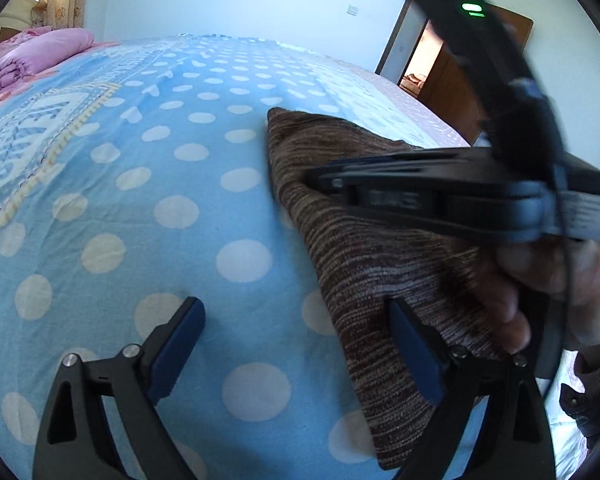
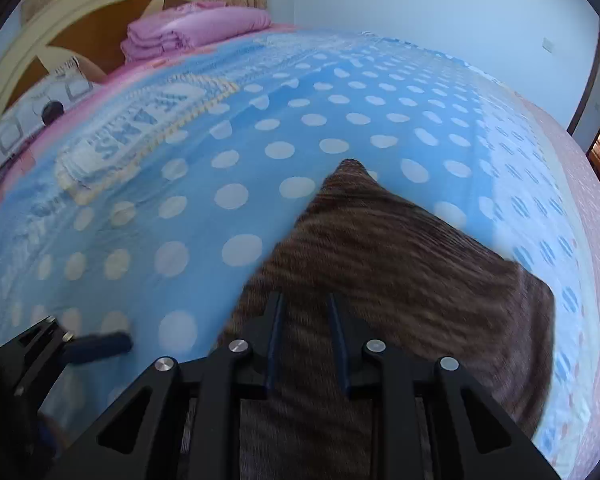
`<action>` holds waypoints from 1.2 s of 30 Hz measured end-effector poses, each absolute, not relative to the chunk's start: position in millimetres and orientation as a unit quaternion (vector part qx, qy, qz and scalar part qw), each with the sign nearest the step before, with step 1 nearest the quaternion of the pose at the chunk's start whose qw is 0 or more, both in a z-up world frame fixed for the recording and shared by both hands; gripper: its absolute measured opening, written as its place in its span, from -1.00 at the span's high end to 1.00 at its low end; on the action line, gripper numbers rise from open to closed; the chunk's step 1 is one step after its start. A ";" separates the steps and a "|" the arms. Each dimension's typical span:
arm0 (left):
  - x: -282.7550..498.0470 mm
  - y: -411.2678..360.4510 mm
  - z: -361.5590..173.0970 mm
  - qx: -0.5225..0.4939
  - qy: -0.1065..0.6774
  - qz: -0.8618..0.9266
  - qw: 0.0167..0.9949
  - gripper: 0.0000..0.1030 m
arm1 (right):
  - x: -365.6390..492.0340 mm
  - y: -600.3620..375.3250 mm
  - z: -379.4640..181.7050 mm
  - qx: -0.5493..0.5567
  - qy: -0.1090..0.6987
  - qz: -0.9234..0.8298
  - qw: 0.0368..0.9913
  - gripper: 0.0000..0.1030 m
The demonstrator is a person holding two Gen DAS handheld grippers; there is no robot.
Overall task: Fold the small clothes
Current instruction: 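Press the folded sweater flat with the left gripper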
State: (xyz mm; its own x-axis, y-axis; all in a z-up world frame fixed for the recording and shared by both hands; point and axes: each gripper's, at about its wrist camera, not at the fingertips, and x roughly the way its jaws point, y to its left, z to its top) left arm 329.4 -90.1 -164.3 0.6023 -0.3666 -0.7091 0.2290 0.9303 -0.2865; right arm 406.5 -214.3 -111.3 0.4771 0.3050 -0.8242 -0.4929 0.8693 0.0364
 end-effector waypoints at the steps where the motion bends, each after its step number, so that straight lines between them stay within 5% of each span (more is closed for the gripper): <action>1: 328.0 -88.2 -163.7 -0.086 0.409 -0.166 0.893 -0.85 | 398.4 -225.3 -105.3 -0.090 0.447 0.235 0.858 0.51; 11: 307.4 -89.9 -168.9 -0.055 0.419 -0.145 0.895 -1.00 | 306.6 -318.9 -134.6 -0.040 0.441 0.223 0.869 0.40; 36: 294.7 -113.0 -146.5 0.045 0.401 -0.118 0.907 -1.00 | 285.5 -371.8 -121.2 0.041 0.422 0.244 0.872 0.24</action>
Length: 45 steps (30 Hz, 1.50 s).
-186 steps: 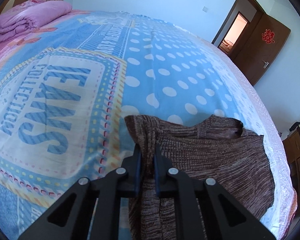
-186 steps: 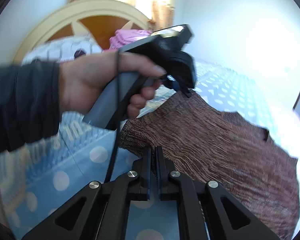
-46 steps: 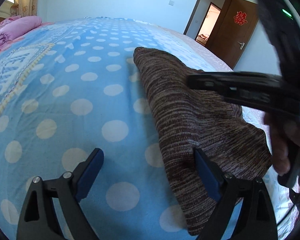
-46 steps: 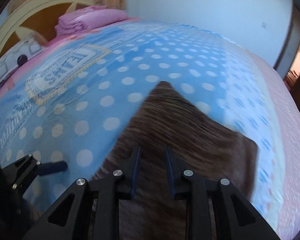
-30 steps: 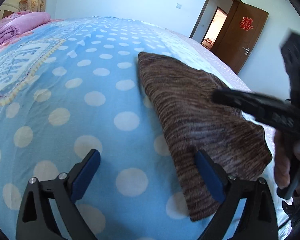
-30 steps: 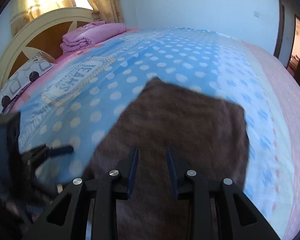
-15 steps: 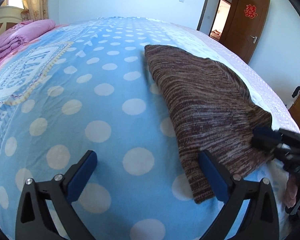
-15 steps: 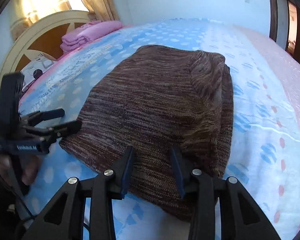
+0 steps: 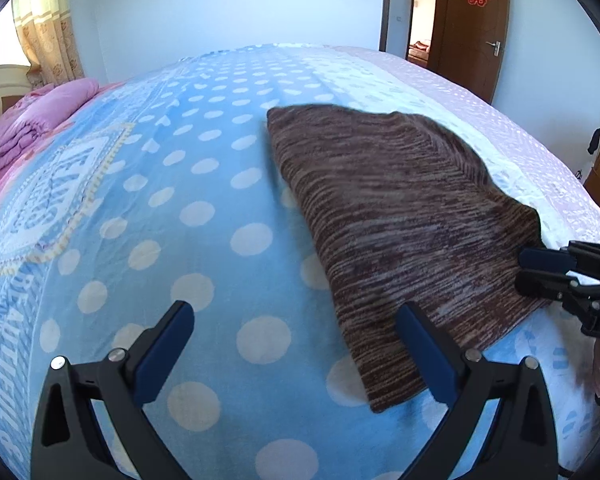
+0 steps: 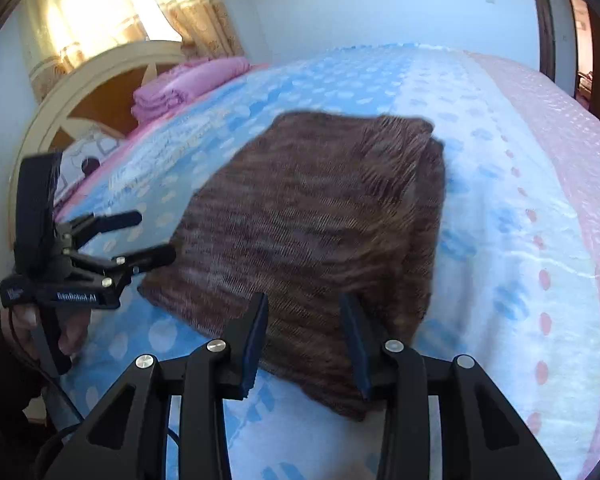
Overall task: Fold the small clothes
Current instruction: 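Press the folded sweater flat with the left gripper, then close the right gripper on the sweater's folded edge and lift it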
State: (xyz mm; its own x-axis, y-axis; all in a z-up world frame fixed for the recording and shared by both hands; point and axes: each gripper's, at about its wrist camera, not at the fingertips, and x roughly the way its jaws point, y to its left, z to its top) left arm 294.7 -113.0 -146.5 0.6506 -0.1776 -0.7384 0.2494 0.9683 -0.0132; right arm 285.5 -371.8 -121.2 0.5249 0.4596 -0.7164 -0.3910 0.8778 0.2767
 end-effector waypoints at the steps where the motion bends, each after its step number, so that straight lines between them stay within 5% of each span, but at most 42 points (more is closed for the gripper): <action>1: 294.9 -115.0 -143.3 0.046 0.396 -0.120 0.909 -1.00 | 291.4 -380.4 -116.3 0.052 0.413 0.237 0.878 0.23; 34: 335.9 -129.9 -172.0 -0.018 0.429 -0.177 0.886 -1.00 | 472.5 -433.9 -161.2 0.220 0.447 0.197 0.844 -0.35; 37: 336.9 -130.9 -172.8 -0.017 0.430 -0.179 0.885 -1.00 | 482.1 -432.7 -164.8 0.231 0.452 0.216 0.834 -0.15; 41: 337.6 -133.5 -173.5 -0.011 0.432 -0.181 0.884 -1.00 | 491.5 -438.9 -175.3 0.268 0.457 0.225 0.817 0.37; 45: 336.8 -134.0 -173.5 -0.009 0.432 -0.185 0.882 -1.00 | 492.3 -441.0 -179.4 0.283 0.458 0.229 0.811 0.44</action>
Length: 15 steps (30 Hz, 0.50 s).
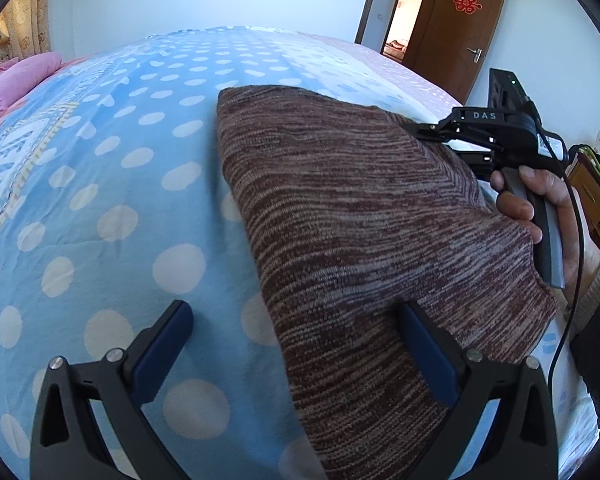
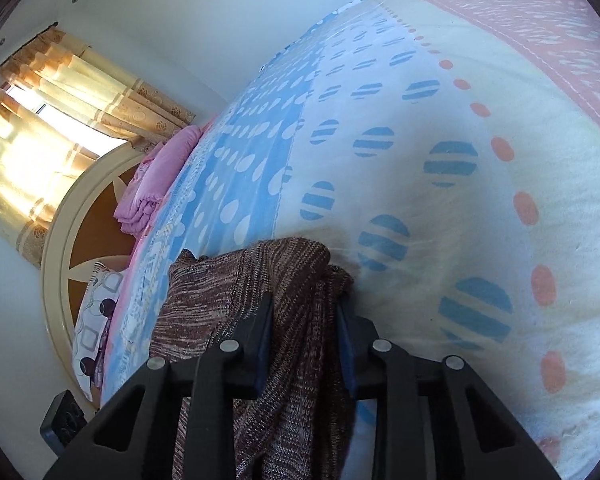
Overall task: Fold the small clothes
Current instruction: 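Close the right gripper on the sweater's folded edge and lift it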
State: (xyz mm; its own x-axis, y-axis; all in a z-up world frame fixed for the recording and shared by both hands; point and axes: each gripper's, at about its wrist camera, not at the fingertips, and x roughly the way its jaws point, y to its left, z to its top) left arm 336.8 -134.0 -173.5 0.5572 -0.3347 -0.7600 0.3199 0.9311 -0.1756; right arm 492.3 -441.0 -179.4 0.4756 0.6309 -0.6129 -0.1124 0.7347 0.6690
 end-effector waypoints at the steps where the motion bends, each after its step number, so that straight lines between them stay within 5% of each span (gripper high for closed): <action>1: 336.1 -134.6 -173.1 -0.008 0.432 -0.188 0.882 -1.00 | 492.5 -439.8 -179.4 0.281 0.459 0.228 0.811 0.44; 9: 334.5 -139.8 -170.7 -0.004 0.427 -0.214 0.879 -0.87 | 495.9 -438.4 -183.0 0.283 0.465 0.228 0.807 0.46; 15: 325.9 -146.3 -165.8 0.000 0.424 -0.241 0.873 -0.31 | 486.8 -426.1 -172.4 0.245 0.456 0.202 0.832 0.57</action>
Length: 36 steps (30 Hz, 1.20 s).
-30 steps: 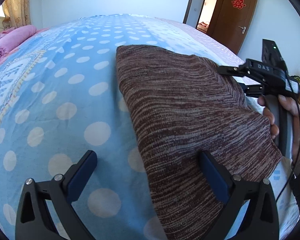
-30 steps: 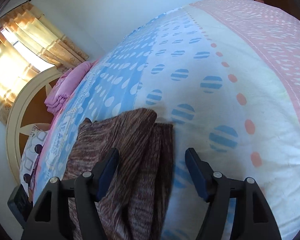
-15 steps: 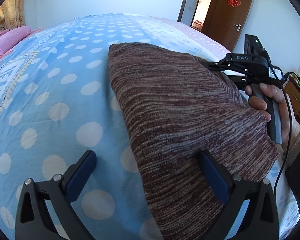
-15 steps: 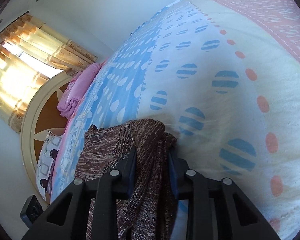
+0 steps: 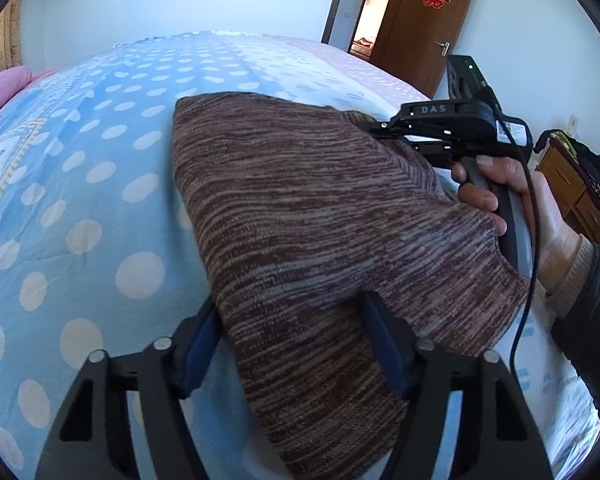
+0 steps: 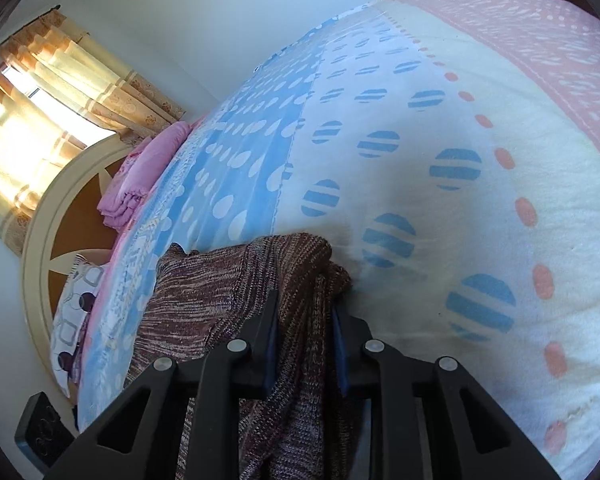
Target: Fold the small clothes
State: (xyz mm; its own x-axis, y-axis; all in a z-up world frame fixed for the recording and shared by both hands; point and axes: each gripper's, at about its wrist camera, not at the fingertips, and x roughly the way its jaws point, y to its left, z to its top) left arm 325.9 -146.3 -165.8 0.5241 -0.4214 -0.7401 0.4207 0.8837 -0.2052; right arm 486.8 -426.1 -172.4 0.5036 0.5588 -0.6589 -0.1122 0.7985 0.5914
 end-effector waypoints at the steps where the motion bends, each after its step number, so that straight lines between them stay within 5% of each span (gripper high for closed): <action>1: 325.0 -146.8 -164.8 0.000 0.425 -0.239 0.873 -0.19 | 484.5 -424.0 -169.9 0.241 0.453 0.198 0.835 0.58; 5: 321.2 -145.2 -159.7 -0.001 0.424 -0.237 0.874 0.36 | 473.2 -419.8 -158.4 0.237 0.441 0.198 0.843 0.61; 10: 307.4 -145.4 -146.5 0.022 0.411 -0.221 0.884 0.60 | 455.2 -415.0 -136.3 0.235 0.422 0.209 0.850 0.62; 36: 211.7 -73.4 -99.6 0.036 0.368 -0.177 0.912 0.66 | 361.2 -319.6 -86.2 0.224 0.402 0.287 0.840 0.63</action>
State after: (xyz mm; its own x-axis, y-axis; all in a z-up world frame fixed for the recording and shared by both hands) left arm 211.7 -73.4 -99.6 0.6657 -0.2971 -0.6845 0.3503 0.9344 -0.0648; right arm 361.2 -319.6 -86.2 0.5119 0.6624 -0.5470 -0.3013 0.7347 0.6078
